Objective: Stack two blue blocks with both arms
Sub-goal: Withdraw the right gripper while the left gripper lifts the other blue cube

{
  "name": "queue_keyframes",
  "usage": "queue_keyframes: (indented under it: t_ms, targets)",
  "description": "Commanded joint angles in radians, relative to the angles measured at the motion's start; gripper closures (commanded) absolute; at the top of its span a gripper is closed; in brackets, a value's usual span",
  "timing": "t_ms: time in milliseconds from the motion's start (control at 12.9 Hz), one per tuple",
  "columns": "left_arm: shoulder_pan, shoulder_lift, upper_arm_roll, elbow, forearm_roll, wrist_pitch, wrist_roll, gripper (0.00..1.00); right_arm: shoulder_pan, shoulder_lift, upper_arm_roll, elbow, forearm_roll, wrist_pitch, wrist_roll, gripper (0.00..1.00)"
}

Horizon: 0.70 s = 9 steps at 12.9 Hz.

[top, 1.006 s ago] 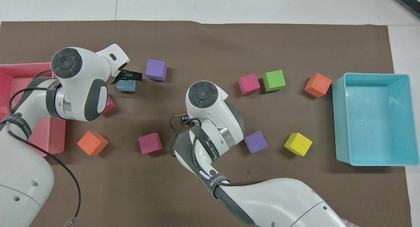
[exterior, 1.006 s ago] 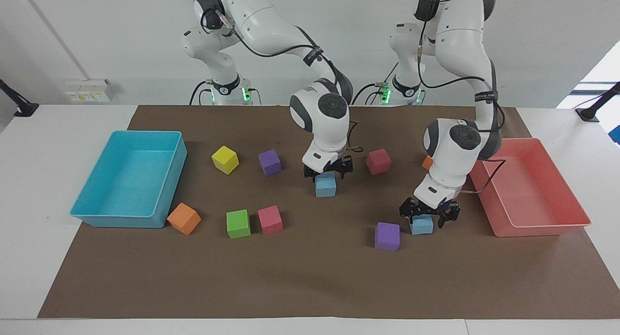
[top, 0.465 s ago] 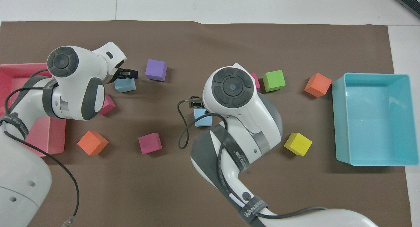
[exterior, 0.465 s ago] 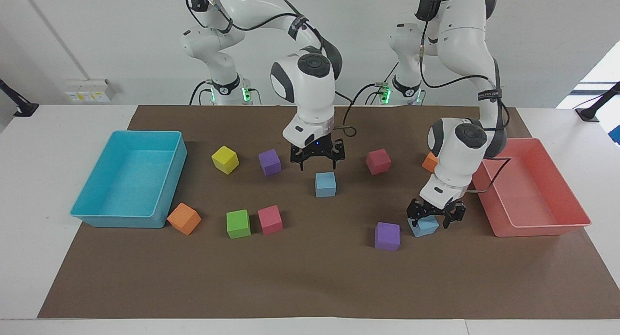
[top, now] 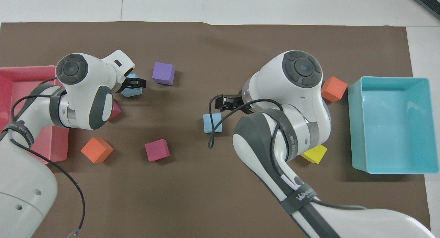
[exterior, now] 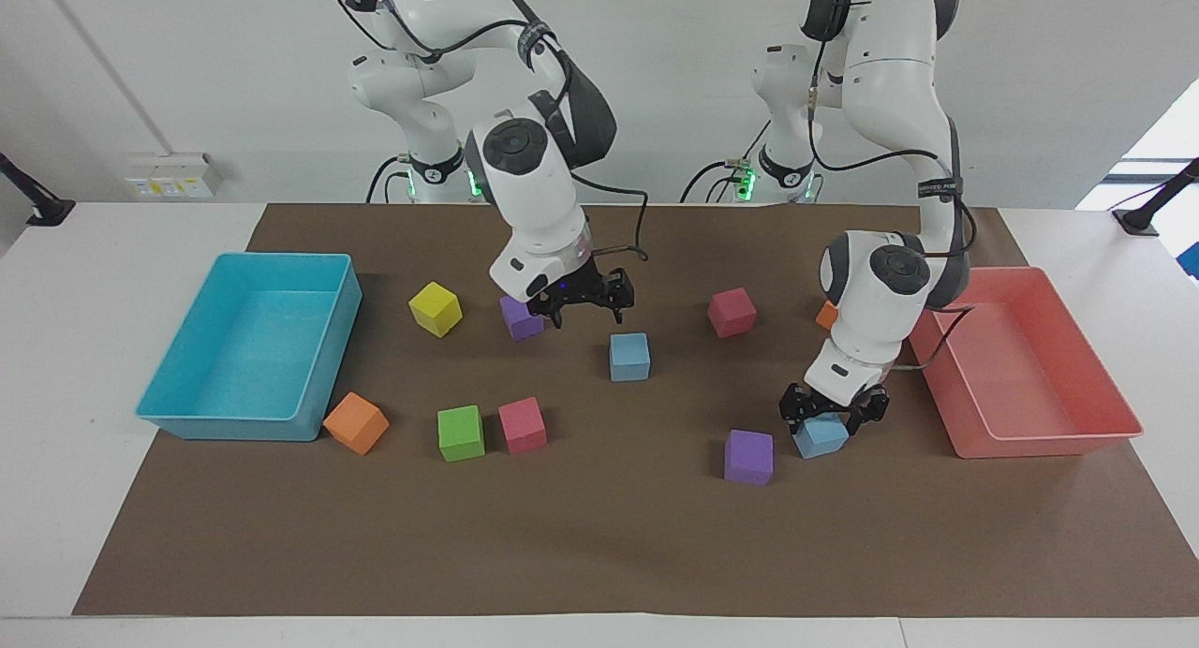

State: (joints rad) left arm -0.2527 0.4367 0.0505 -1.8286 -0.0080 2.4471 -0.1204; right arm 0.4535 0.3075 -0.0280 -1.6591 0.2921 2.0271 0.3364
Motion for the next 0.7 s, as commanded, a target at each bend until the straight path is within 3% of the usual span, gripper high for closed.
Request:
queue_keyframes:
  t_ms: [0,155,310,387,542,619]
  targets:
    - [0.001,-0.021,0.003,-0.035,-0.001,0.0,-0.015,0.0,-0.041,-0.033,0.01,-0.074,0.108,0.024,-0.095,0.0]
    - [0.001,-0.026,0.003,-0.047,-0.001,0.0,-0.03,0.19,-0.061,-0.034,0.01,-0.105,0.207,0.031,-0.207,0.0]
    - [-0.002,-0.026,0.003,-0.046,-0.001,0.001,-0.068,0.56,-0.09,-0.033,0.01,-0.154,0.292,0.097,-0.311,0.0]
    - [-0.003,-0.026,0.003,-0.046,-0.001,0.001,-0.067,0.68,-0.091,-0.022,0.01,-0.171,0.342,0.117,-0.398,0.0]
    - [-0.008,-0.024,0.005,-0.038,0.0,-0.008,-0.059,0.86,-0.091,-0.004,0.01,-0.209,0.453,0.185,-0.511,0.0]
    - [-0.01,-0.032,0.005,-0.037,0.0,-0.016,-0.058,0.89,-0.091,-0.002,0.01,-0.218,0.485,0.195,-0.528,0.0]
